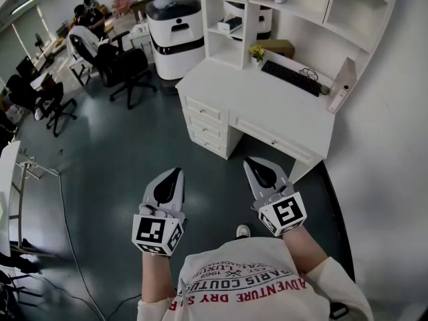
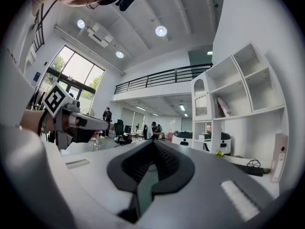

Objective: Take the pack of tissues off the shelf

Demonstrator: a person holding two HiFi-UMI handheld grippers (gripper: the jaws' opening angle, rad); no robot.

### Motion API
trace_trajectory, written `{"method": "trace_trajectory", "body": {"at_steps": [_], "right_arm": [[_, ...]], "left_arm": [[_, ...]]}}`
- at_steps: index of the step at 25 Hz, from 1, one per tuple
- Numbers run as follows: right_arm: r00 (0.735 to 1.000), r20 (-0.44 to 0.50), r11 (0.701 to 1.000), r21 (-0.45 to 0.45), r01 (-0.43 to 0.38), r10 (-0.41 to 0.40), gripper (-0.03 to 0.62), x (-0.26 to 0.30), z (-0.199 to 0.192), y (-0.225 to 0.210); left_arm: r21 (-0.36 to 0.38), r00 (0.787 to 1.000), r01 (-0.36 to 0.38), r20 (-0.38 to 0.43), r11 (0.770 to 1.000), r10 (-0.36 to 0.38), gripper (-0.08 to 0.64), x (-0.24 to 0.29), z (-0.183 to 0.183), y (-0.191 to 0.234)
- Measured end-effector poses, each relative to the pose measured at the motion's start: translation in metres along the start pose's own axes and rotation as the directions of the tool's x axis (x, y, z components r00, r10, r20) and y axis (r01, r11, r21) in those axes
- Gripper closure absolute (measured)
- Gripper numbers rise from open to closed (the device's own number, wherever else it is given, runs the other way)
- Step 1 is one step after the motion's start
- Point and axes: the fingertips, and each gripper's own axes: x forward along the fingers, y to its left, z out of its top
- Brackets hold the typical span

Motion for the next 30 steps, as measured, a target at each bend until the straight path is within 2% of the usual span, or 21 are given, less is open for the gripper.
{"method": "trace_trajectory", "body": {"at_steps": [5,15,19,21,24,30], "right_arm": [[1.0,-0.006,0.999,0.036,0.011,-0.011,0.594,0.005,-0.002,0.001],[1.0,-0.018,0.999,0.025,0.019,-0.019,0.594,0.022,-0.005,0.018],[0.999,-0.031,1.0,0.0,0.012,-0.012,0.592,0.037,-0.009,0.021],[0.999,-0.031,1.0,-0.002,0.015,-0.015,0.593,0.046,-0.011,0.016],[0.999,-0.032,1.0,0.005,0.018,-0.018,0.593,0.062,-0.014,0.002],[1.0,-0.018,1.0,-0.002,-0.001,0.001,0.594,0.118,-0.028,-0.042]], "left_arm": [[-0.001,1.0,0.001,-0.016,1.0,-0.001,0.554,-0.001,-0.004,0.006],[-0.012,1.0,0.009,-0.027,1.0,-0.009,0.555,-0.009,-0.014,0.026],[-0.018,0.998,-0.037,0.049,0.999,0.037,0.545,-0.002,-0.003,0.045],[0.007,0.998,-0.017,0.065,1.0,0.017,0.109,0.011,0.004,0.046],[0.05,0.999,-0.009,0.037,0.999,0.007,0.097,0.038,0.001,0.053],[0.042,0.999,-0.042,0.029,0.998,0.041,0.097,0.104,-0.002,0.087]]}}
